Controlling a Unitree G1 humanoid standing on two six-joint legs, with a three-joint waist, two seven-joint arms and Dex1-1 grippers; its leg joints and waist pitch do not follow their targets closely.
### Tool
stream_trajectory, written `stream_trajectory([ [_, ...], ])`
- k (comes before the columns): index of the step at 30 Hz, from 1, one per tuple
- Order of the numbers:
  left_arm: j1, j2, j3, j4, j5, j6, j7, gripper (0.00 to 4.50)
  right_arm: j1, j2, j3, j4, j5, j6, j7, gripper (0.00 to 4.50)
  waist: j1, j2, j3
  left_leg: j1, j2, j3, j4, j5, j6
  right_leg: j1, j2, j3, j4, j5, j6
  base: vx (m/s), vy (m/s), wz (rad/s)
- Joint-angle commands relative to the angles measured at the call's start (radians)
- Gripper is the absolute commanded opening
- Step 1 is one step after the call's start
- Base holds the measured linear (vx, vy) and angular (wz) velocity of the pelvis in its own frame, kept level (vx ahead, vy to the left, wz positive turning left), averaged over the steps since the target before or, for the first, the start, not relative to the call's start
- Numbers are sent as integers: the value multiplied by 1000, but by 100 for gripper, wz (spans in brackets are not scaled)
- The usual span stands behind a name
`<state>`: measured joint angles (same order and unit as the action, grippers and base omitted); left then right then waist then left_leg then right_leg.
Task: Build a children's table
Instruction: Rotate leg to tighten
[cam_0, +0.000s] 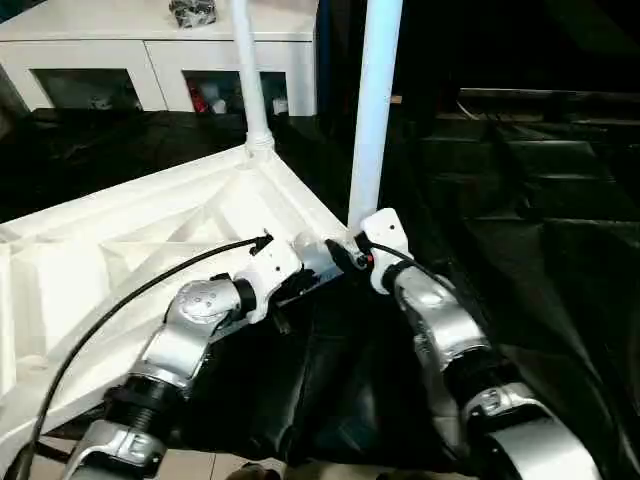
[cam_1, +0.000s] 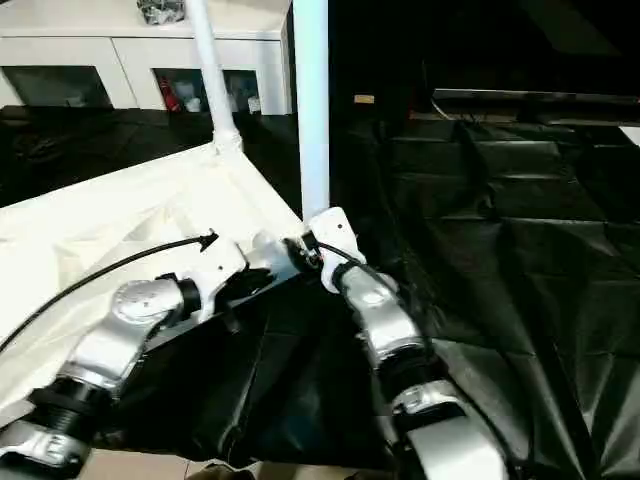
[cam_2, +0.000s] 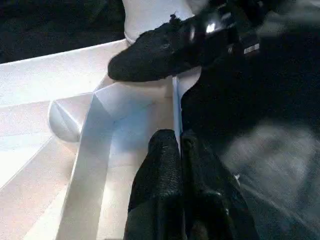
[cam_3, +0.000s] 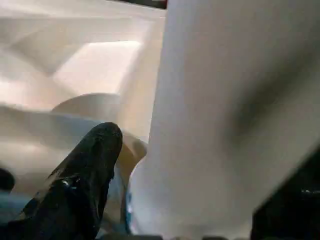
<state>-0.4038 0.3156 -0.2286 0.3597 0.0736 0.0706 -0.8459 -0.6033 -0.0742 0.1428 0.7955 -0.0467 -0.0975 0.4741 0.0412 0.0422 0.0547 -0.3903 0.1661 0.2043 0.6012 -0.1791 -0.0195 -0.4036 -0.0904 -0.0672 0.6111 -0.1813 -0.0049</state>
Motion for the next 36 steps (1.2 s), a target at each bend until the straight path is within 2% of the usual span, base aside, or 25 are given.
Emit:
stream_trajectory([
  [1,-29,4,-9,-59,-48,-75,-62,0,15,-12,41,-27,6,-18,101,368,4,4,-70,24,67,-35,-77,-263,35,41,-65,50,-67,-152,-247,0,0,0],
  [2,-26,17,-4,-61,-57,-83,-84,0,25,-35,51,-48,13,-21,157,368,4,1,-71,24,67,-34,-76,-263,33,42,-63,49,-64,-143,-250,0,0,0],
  [6,-19,43,4,-67,-78,-91,-134,0,45,-80,68,-91,41,-16,287,368,8,1,-71,25,68,-33,-76,-267,34,43,-63,49,-63,-140,-258,0,0,0],
  [8,-9,71,3,-76,-99,-102,-184,0,64,-129,91,-134,66,-17,424,368,18,0,-71,23,70,-32,-75,-259,43,44,-63,49,-63,-144,-256,0,0,0],
  [9,-9,71,3,-76,-99,-102,-184,0,64,-129,91,-134,66,-17,424,368,20,-2,-71,23,70,-32,-74,-256,46,43,-63,49,-62,-141,-258,0,0,0],
  [12,-3,96,0,-81,-113,-114,-222,0,75,-170,108,-162,86,-6,529,368,23,1,-69,26,72,-32,-76,-270,42,40,-64,48,-65,-171,-262,0,0,0],
  [13,-3,96,0,-81,-113,-114,-222,0,75,-170,108,-162,86,-6,529,368,23,-1,-69,25,71,-32,-76,-276,38,41,-63,48,-65,-181,-261,0,0,0],
  [14,2,117,2,-85,-129,-121,-260,0,83,-199,120,-184,109,18,619,368,25,-5,-67,27,71,-33,-78,-284,35,42,-63,48,-69,-201,-256,0,0,0],
  [16,6,133,5,-92,-142,-119,-286,0,87,-221,131,-202,122,36,681,356,27,-3,-68,25,72,-33,-77,-284,36,41,-63,48,-66,-203,-255,0,0,0],
  [19,8,139,7,-97,-151,-115,-301,0,88,-230,137,-207,125,46,707,356,30,-2,-68,27,73,-32,-77,-280,37,37,-64,50,-67,-202,-258,0,0,0],
  [26,15,156,15,-102,-185,-111,-348,0,96,-256,154,-227,129,75,776,297,44,-6,-70,28,73,-32,-77,-254,33,37,-64,49,-63,-188,-259,0,0,0],
  [31,16,157,17,-98,-193,-108,-355,0,107,-259,155,-248,133,92,782,271,46,-4,-69,28,73,-32,-77,-255,31,38,-65,49,-64,-198,-254,0,0,0],
  [36,21,150,22,-98,-193,-104,-351,0,125,-256,155,-271,135,104,782,267,44,-5,-69,28,72,-32,-77,-264,26,37,-65,50,-66,-207,-252,0,0,0],
])
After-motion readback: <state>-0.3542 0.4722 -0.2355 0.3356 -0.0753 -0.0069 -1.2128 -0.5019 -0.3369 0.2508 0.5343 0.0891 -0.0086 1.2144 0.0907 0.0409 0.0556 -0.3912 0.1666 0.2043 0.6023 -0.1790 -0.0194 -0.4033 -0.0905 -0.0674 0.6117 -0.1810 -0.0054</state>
